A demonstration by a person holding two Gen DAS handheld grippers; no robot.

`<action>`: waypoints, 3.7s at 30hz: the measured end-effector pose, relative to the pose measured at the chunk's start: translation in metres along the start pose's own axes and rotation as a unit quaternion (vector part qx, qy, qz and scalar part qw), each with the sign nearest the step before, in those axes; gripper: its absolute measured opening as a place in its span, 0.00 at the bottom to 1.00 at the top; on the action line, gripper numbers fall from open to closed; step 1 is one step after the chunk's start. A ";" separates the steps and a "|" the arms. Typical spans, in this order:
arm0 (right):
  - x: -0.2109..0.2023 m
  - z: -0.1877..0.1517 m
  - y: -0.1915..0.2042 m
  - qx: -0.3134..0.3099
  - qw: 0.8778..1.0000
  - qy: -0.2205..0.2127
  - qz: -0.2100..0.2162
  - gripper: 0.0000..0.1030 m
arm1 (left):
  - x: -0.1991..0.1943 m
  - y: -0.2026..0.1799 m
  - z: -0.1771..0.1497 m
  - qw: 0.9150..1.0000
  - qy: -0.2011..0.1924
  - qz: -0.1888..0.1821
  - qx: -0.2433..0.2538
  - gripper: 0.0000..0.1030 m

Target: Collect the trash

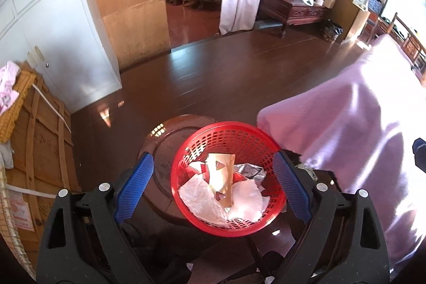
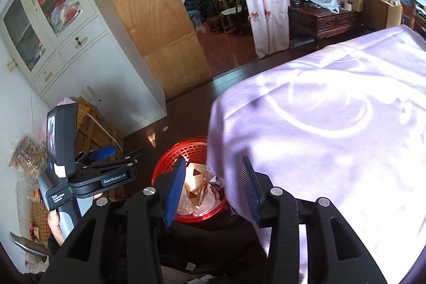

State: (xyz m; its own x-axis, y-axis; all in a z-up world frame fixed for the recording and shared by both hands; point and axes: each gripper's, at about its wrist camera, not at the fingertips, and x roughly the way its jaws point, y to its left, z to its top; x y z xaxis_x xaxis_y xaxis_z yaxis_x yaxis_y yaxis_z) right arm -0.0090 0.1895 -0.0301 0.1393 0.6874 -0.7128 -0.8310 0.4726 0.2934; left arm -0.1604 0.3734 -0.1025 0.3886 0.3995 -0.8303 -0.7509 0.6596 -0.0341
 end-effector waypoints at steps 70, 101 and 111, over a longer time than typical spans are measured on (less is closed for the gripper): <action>-0.276 -0.143 -0.335 0.310 0.891 -0.201 -0.265 0.58 | -0.090 -0.496 -0.133 0.826 0.006 -0.269 0.496 0.24; -0.192 -0.090 -0.342 0.260 0.916 -0.088 -0.294 0.71 | -0.035 -0.444 -0.030 0.902 0.061 -0.298 0.307 0.72; -0.171 -0.088 -0.368 0.269 0.907 -0.082 -0.313 0.72 | -0.031 -0.438 -0.024 0.896 0.083 -0.331 0.285 0.77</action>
State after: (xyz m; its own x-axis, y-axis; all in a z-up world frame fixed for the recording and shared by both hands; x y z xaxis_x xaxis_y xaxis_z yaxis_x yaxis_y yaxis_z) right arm 0.2255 -0.1500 -0.0723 0.6073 0.2441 -0.7560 -0.1854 0.9689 0.1639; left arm 0.1439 0.0568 -0.0746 0.5282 -0.2683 -0.8056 0.0281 0.9538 -0.2992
